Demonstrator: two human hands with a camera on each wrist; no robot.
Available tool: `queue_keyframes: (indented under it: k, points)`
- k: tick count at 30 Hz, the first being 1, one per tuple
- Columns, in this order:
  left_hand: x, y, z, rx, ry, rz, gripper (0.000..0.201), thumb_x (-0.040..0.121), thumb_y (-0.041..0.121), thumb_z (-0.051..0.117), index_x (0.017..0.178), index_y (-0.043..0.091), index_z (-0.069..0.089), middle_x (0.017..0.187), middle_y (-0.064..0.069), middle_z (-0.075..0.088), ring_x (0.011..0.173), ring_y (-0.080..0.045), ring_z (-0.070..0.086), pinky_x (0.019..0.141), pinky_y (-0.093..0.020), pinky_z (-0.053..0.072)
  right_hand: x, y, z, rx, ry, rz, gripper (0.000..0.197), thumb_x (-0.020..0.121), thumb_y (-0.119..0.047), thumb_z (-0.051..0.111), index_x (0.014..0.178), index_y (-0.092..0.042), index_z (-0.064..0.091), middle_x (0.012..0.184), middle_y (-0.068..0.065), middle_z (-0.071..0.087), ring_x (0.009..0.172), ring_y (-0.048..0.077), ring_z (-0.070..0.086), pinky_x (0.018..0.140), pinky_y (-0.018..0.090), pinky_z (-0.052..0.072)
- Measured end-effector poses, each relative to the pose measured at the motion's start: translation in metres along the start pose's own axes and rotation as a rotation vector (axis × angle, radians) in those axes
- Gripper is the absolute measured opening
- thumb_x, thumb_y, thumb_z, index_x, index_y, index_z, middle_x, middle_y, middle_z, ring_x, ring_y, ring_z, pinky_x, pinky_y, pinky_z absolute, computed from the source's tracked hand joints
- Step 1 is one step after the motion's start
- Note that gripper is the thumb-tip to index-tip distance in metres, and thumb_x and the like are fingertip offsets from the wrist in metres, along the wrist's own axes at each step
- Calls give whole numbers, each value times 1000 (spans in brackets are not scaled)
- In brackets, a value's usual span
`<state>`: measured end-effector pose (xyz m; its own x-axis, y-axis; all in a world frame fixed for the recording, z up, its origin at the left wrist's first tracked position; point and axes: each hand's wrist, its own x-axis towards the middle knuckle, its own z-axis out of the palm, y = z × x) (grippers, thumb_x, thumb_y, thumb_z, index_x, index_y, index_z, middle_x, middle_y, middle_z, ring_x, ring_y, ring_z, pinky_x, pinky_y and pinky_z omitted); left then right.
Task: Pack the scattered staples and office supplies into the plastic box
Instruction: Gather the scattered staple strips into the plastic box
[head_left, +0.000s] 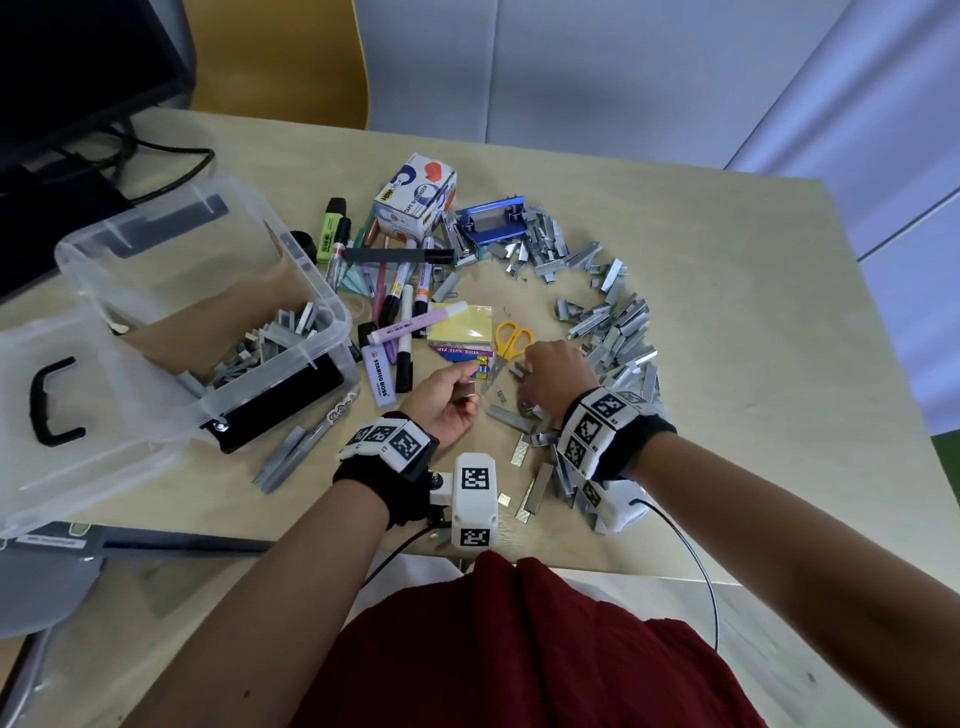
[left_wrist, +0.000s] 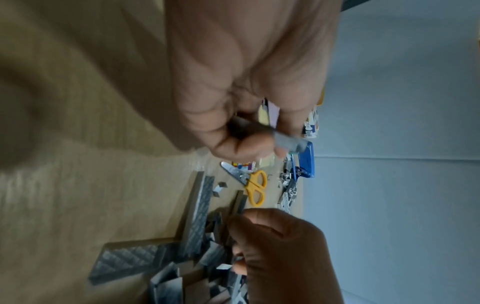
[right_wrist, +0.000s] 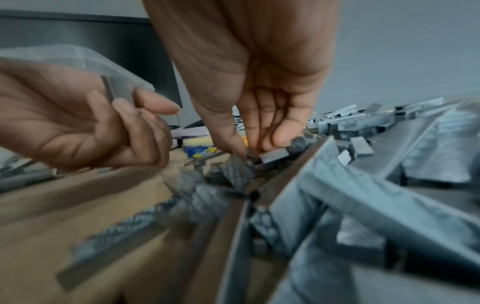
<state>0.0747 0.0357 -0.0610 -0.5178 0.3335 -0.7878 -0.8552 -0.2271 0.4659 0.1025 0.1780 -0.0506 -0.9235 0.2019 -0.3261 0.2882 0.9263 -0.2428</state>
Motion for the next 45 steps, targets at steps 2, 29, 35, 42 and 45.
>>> queue_keyframes:
  k: [2, 29, 35, 42, 45]
  points:
    - [-4, 0, 1, -28, -24, 29, 21, 90, 4, 55, 70, 8, 49, 39, 2, 48, 32, -4, 46, 37, -13, 43, 3, 3, -3, 115, 3, 33, 26, 80, -10, 65, 103, 0, 61, 104, 16, 62, 97, 30, 58, 78, 33, 49]
    - [5, 7, -19, -133, -28, -14, 63, 93, 56, 36, 47, 14, 47, 38, 1, 43, 32, -12, 47, 64, -27, 47, -8, -18, 0, -13, -157, -292, 22, 84, -10, 56, 106, -7, 59, 112, 11, 53, 102, 28, 53, 80, 31, 42]
    - [1, 2, -20, -127, 8, -13, 48, 98, 44, 34, 66, 11, 44, 42, -3, 50, 35, -15, 54, 69, -34, 49, -1, -25, 2, 5, -156, -215, 25, 80, -3, 59, 105, -2, 62, 110, 15, 59, 104, 31, 54, 78, 30, 41]
    - [-4, 1, -6, -183, -31, 0, 47, 100, 38, 32, 76, 2, 49, 71, -13, 52, 57, -22, 58, 70, -32, 45, -10, -29, -23, 322, 15, -139, 21, 77, -5, 63, 97, -5, 69, 94, 10, 61, 95, 24, 50, 64, 17, 27]
    - [-4, 0, -1, -198, -67, -1, 49, 100, 41, 31, 84, 1, 55, 72, -14, 62, 64, -22, 59, 67, -32, 52, -18, -41, -30, 351, 11, -192, 19, 77, -6, 65, 95, -6, 69, 87, 6, 61, 87, 19, 50, 71, 19, 35]
